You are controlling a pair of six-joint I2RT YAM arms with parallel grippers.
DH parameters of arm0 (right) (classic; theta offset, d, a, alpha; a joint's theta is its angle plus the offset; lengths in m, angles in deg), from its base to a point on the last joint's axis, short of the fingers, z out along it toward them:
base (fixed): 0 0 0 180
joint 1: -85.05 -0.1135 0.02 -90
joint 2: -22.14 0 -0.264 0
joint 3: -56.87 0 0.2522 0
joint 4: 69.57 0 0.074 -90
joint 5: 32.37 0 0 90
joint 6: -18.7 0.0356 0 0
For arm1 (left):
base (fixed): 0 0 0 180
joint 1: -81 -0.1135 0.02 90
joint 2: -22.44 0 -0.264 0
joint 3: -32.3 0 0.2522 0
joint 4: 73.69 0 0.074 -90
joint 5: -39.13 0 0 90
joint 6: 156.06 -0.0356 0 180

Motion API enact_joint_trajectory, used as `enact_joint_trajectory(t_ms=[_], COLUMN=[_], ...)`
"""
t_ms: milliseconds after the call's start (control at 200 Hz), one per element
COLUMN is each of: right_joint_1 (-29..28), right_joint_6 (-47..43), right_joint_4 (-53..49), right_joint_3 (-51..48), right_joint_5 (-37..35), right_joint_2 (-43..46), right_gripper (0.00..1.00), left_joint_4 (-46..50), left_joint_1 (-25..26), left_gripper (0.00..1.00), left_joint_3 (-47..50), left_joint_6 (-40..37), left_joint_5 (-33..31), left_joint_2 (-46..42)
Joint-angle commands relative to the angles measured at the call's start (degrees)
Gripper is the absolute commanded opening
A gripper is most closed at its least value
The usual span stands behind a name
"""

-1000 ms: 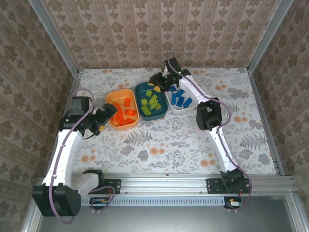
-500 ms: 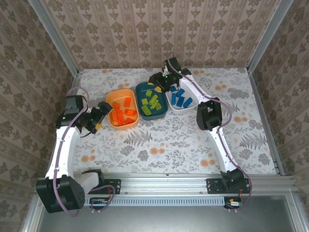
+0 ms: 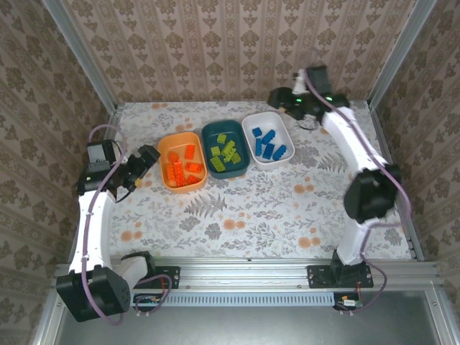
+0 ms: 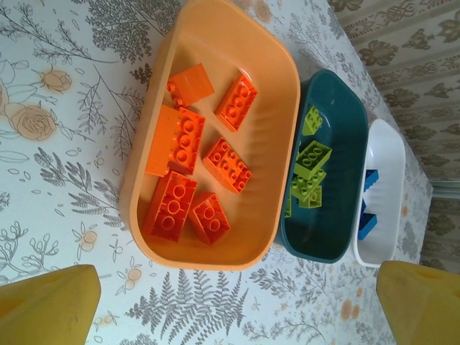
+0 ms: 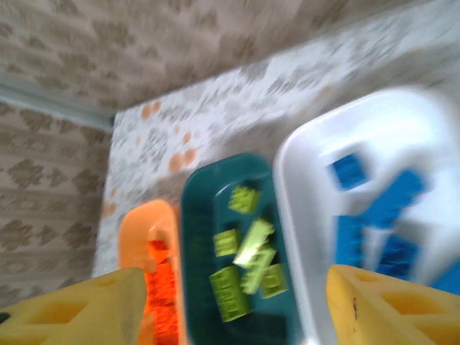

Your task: Sort the legos into containers by color

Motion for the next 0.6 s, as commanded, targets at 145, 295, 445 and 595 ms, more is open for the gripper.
enact_joint_trajectory(t_ms=[145,295,445,595], right_joint_1=[11.1,18.2,21.7,21.8], right_joint_6=[-11.3,-14.3,-18.6,-18.9], right_joint_4=[18.4,16.7,25.7,33.8], right_joint_3=[-30.3,-37.9,-46.9,-50.6], right_joint_5=[-5.4,-5.5,-6.3,-3.7], right_joint_2=[20.8,24.2,24.5,18.9], right_gripper=[0.78,0.79,0.8,0.8], left_joint_4=[-4.6,-7.6,-14.0,-25.2], left_joint_1=[4.0,6.9,8.5,8.7], left_gripper=[1.0,1.0,1.0,1.0], left_joint_3=[-1.3,-0.8,4.5,14.3], left_joint_6=[-5.8,-11.9,-15.8,-17.0], left_joint_5=[-8.2,-12.9,-22.1,-26.6], left_joint_2=[4.8,5.2,1.3,-5.2])
